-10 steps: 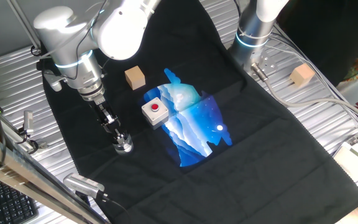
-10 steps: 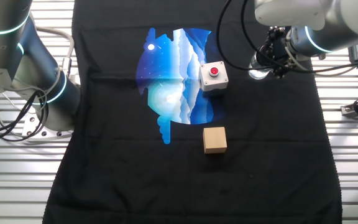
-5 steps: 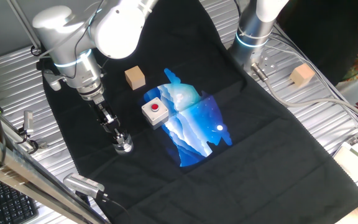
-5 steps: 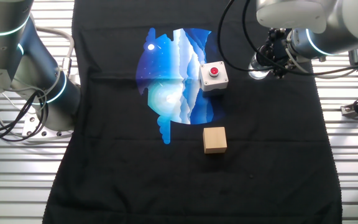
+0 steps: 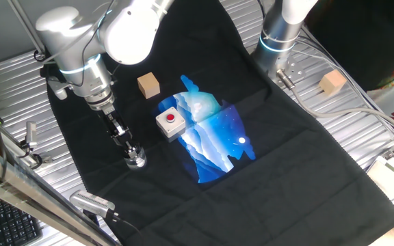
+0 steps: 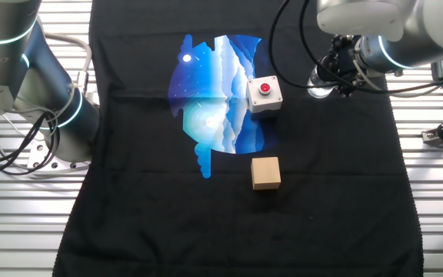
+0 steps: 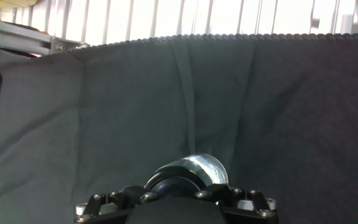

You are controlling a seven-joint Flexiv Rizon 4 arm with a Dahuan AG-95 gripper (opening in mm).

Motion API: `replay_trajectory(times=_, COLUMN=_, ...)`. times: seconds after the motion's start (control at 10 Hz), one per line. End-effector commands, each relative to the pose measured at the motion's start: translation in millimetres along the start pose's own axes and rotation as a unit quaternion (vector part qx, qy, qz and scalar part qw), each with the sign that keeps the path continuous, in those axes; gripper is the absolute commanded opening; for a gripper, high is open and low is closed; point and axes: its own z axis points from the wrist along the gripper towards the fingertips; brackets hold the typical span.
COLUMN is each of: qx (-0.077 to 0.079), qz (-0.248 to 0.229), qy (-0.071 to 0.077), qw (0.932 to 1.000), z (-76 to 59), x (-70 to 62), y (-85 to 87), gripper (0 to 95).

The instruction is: Screw the lid onto the jar

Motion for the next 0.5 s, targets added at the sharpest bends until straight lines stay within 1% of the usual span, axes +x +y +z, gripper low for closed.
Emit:
replay_trajectory(times=0.1, qx=-0.001, qz=0.000, qy=0.000, qw=1.0000, z=0.2, x=-0.5, y=0.6, gripper=76.0)
replay_trajectory(times=0.5, qx=0.000, qz=0.000, qy=0.003, qw=1.0000, z=0.3, x=-0.7, y=1.0, gripper=76.0)
